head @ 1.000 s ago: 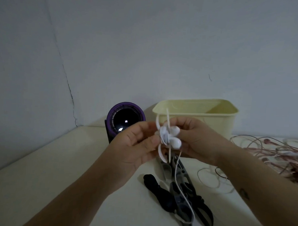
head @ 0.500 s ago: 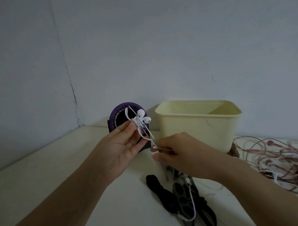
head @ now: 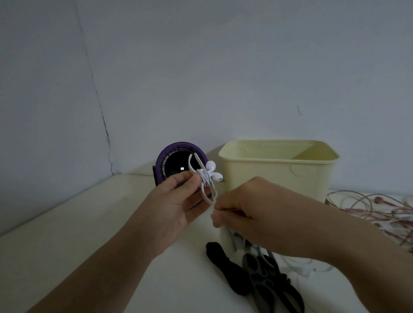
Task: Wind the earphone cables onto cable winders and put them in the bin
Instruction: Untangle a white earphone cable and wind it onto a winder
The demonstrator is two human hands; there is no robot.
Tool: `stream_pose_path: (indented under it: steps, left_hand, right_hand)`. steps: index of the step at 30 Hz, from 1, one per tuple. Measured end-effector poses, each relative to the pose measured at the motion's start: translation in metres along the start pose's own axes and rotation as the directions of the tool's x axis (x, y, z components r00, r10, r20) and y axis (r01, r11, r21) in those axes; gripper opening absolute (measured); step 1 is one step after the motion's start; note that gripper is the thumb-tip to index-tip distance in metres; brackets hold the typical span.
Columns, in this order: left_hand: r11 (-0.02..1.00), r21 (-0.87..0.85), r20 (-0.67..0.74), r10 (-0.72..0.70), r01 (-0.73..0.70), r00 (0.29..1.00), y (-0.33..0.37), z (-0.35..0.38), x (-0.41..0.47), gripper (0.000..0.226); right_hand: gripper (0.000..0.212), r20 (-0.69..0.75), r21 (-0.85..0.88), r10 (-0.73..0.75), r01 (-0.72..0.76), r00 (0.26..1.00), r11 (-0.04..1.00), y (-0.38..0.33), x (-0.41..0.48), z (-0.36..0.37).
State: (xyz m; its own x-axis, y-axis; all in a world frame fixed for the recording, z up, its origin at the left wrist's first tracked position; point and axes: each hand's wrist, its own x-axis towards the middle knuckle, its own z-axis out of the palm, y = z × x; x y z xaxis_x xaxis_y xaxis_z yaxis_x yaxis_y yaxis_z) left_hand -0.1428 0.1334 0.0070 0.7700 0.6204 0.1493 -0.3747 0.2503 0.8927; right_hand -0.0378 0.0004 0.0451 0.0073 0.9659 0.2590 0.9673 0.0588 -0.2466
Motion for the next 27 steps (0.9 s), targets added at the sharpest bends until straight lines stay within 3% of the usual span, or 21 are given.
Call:
stream_pose_path:
  steps: [4,7,10,14,18,22,27]
  left_hand:
    - [0.980,-0.191,-0.074,-0.065,0.050,0.995,0.007,-0.001,0.002,0.026]
    - [0.954,-0.291,-0.121,-0.106,0.067,0.987,0.009,-0.002,0.003,0.021]
    - [0.961,-0.265,-0.090,-0.106,0.079,0.990,0.004,-0.001,0.003,0.019]
    - [0.993,-0.102,-0.081,-0.059,0.051,0.995,-0.006,-0.002,0.002,0.023]
    - [0.981,0.193,-0.091,0.038,-0.020,0.995,-0.016,-0.001,-0.001,0.012]
    - [0.878,0.463,0.036,0.122,-0.125,0.992,-0.017,0.006,-0.006,0.015]
    - [0.777,0.602,0.122,0.139,-0.185,0.983,-0.017,0.010,-0.009,0.019]
  right_hand:
    - [0.041,0.055,0.041,0.076,-0.078,0.996,0.996,0.006,-0.004,-0.009]
    - [0.032,0.119,0.028,0.143,-0.148,0.983,0.989,0.020,-0.006,-0.010]
    - [0.029,0.187,0.021,0.175,-0.182,0.967,0.983,0.025,-0.005,-0.004]
    - [0.029,0.221,0.014,0.145,-0.152,0.964,0.988,0.020,-0.005,-0.001]
    - [0.028,0.052,0.049,0.114,-0.116,0.992,0.992,0.018,-0.008,-0.017]
    - [0.026,-0.238,0.080,0.150,-0.134,0.960,0.988,0.031,-0.006,-0.027]
    - [0.017,-0.425,0.100,0.140,-0.108,0.894,0.989,0.039,-0.003,-0.026]
